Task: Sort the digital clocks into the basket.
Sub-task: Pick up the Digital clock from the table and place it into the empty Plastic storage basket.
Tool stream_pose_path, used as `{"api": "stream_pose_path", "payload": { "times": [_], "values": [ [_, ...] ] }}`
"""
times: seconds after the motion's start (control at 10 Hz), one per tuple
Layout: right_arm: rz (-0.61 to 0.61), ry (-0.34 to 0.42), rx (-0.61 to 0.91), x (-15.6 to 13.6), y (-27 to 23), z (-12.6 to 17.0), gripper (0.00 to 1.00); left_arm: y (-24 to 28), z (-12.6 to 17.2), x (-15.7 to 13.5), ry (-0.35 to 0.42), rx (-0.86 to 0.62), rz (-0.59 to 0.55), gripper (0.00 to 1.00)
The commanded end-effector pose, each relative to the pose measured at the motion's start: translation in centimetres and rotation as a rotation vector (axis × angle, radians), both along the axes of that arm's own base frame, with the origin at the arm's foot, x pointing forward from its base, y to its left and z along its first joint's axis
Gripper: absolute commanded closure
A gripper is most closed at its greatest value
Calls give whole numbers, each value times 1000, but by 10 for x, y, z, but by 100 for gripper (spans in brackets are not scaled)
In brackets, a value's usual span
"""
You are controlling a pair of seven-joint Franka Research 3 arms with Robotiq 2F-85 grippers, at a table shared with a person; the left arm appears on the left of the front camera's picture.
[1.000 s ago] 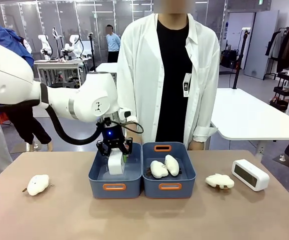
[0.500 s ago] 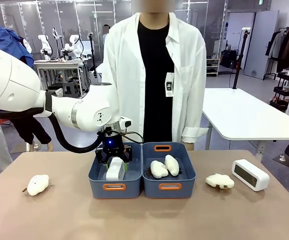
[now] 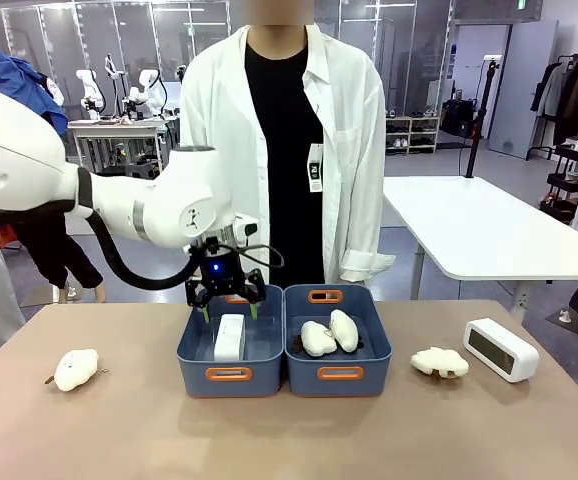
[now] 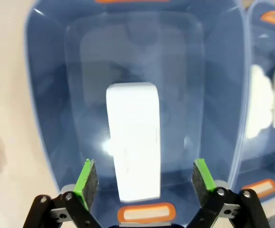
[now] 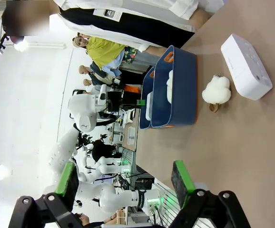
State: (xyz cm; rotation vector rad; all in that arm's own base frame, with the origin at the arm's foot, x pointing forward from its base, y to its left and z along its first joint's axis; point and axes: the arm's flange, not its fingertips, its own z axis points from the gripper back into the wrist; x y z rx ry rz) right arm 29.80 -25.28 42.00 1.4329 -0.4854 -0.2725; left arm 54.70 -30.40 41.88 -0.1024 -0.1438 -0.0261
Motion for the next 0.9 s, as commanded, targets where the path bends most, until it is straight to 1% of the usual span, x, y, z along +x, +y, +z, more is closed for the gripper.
{"api": "stream_pose_path", "payload": {
  "times": [0.0, 0.1, 0.2, 0.8],
  "values": [
    [6, -7, -5, -3, 1, 2, 0, 14, 26, -25, -13, -25, -34, 0],
    [6, -7, -5, -3, 1, 2, 0, 17, 30, -28, -10, -35, -47, 0],
    [6, -7, -5, -3, 1, 2, 0, 1, 20, -7, -21, -9, -5, 0],
    [6, -7, -5, -3, 1, 2, 0, 1, 20, -7, -21, -9, -5, 0]
  ]
}}
